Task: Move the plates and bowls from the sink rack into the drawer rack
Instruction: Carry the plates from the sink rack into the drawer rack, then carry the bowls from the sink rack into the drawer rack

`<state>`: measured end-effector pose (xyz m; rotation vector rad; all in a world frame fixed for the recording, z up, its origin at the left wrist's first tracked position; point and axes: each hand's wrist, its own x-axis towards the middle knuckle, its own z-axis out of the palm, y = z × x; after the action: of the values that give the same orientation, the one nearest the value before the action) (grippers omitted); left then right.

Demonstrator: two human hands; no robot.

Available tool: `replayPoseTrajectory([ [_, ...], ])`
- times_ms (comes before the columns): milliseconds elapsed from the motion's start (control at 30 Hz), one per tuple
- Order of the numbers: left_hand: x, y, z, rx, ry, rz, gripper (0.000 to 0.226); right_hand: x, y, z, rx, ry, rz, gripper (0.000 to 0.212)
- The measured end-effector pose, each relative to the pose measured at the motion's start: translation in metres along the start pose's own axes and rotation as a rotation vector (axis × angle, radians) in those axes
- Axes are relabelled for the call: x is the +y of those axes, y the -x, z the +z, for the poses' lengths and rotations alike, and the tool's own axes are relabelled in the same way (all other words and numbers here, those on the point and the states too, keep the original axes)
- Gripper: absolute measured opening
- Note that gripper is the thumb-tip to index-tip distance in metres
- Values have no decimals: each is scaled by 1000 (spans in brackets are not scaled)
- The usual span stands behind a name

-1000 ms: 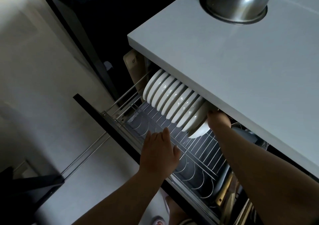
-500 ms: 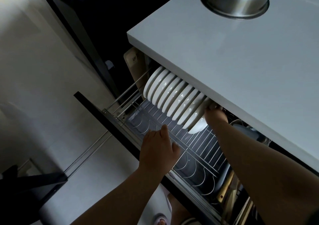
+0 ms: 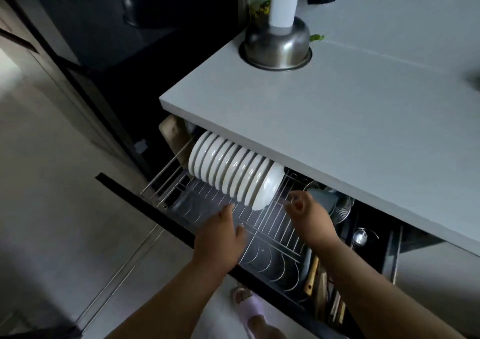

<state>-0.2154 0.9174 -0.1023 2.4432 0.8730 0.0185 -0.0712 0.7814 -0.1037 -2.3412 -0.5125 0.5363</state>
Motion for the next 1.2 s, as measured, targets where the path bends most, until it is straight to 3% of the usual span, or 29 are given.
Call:
replayPoseTrajectory([
  [300, 64, 68, 14, -60, -99, 169, 36, 47, 124, -82, 228, -14, 28, 23],
  [433, 93, 89, 26, -84, -124, 261, 37, 72, 168, -124, 375, 40, 65, 34],
  [567, 127, 108, 39, -112, -129, 332, 37, 98, 207, -164, 525, 18, 105, 31],
  [933, 286, 160, 91, -120, -141, 648, 32, 179, 306, -250, 794, -54, 174, 26],
  [1200, 411, 242, 186, -384, -166, 887, 41, 275, 408, -338, 963, -30, 333, 18],
])
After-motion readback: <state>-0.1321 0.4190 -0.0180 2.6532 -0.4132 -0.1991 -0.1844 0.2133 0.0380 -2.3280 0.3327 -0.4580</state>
